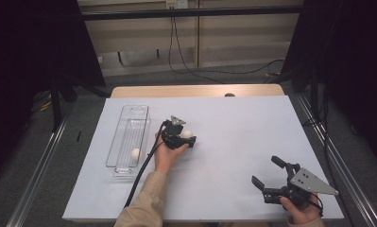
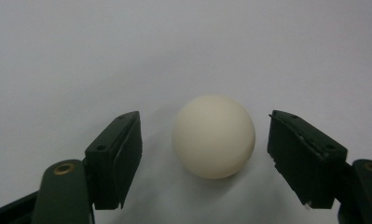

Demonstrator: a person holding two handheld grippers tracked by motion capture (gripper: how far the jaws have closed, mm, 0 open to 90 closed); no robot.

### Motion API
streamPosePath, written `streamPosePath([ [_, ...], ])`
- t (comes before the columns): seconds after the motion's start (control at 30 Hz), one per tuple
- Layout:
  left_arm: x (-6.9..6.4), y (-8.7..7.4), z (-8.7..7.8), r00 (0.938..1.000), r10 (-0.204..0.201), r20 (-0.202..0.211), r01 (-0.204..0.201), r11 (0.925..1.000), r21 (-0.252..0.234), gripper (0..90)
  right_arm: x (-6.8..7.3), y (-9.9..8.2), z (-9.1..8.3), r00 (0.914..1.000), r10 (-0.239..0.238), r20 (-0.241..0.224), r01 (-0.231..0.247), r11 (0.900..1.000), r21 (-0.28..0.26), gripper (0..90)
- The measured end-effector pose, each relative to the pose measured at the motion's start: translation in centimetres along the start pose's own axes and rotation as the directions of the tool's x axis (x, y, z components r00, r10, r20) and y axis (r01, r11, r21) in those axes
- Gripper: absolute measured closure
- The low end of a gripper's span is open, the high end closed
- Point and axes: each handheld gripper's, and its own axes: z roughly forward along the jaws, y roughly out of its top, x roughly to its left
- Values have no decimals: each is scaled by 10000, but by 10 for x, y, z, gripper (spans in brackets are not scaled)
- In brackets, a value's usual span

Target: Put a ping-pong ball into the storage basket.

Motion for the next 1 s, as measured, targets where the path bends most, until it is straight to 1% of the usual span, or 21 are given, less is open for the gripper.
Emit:
streamPosePath([
  [0.2, 1, 0, 0, 9999, 21, 100, -21, 10000, 39, 304, 0, 0, 0, 10000, -26, -15, 26, 10000, 14, 37],
  [0.3, 1, 0, 0, 9999, 111, 103, -112, 9999, 111, 326, 0, 0, 0, 10000, -17, -6, 17, 10000, 17, 37],
  [0.33, 1, 0, 1, 9998, 208, 74, -209, 9997, 144, 331, 0, 0, 0, 10000, -13, -2, 13, 10000, 17, 37],
  [0.47, 1, 0, 1, 9997, 208, 124, -210, 9996, 171, 357, 0, 0, 0, 10000, -18, -11, 18, 10000, 18, 37],
  [0.7, 0, 0, 2, 9997, 229, 83, -231, 9996, 160, 402, 0, 0, 0, 10000, -12, 0, 12, 10000, 22, 37],
  [0.9, -1, -1, 3, 9995, 322, 67, -323, 9993, 173, 436, 0, 0, 0, 10000, -16, 0, 16, 10000, 40, 37],
  [0.93, -1, 0, 3, 9991, 426, 83, -428, 9989, 213, 444, 0, 0, 0, 10000, -17, -1, 17, 10000, 42, 37],
  [1.0, -1, -1, 3, 9990, 454, 62, -455, 9988, 189, 457, 0, 0, 0, 10000, -25, -5, 25, 10000, 45, 37],
])
